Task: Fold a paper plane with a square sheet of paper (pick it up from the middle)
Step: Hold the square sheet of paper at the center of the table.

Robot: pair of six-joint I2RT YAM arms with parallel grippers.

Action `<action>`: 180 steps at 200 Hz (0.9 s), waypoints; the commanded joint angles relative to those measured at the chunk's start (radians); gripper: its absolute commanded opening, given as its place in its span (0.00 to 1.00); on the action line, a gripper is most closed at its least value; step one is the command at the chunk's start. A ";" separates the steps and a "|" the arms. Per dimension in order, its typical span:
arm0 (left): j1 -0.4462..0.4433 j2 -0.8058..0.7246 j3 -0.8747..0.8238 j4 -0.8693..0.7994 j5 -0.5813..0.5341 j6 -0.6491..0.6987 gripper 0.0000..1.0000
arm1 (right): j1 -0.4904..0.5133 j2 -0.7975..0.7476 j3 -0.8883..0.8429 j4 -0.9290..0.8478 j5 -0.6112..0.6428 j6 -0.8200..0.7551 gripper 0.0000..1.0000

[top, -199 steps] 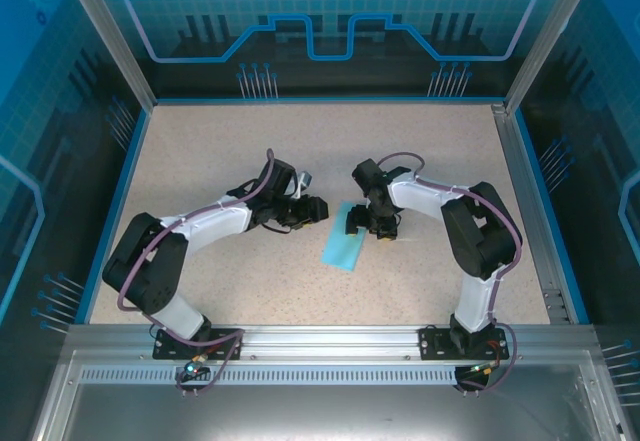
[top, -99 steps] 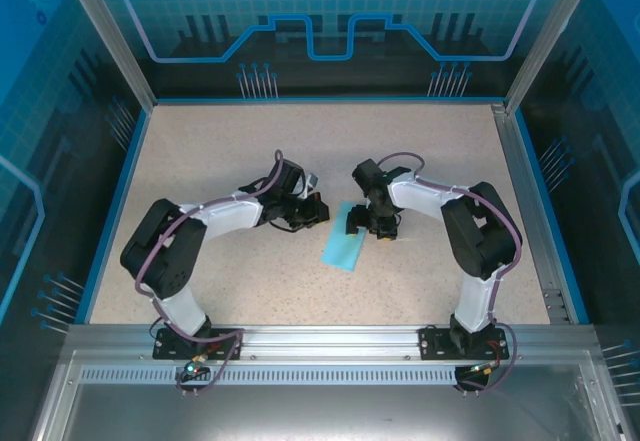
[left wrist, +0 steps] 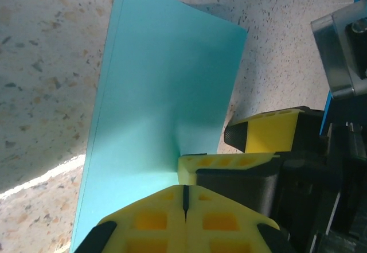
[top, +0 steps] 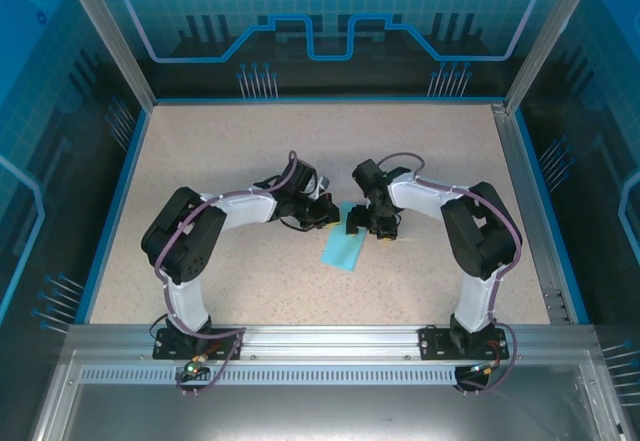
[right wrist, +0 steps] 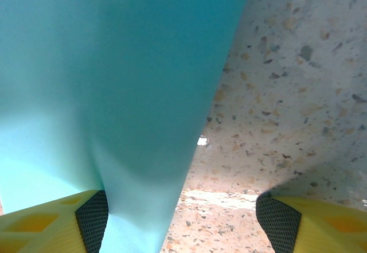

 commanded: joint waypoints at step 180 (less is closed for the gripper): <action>-0.028 0.141 -0.021 -0.093 -0.051 0.053 0.00 | -0.053 -0.162 -0.134 0.160 -0.076 0.003 0.79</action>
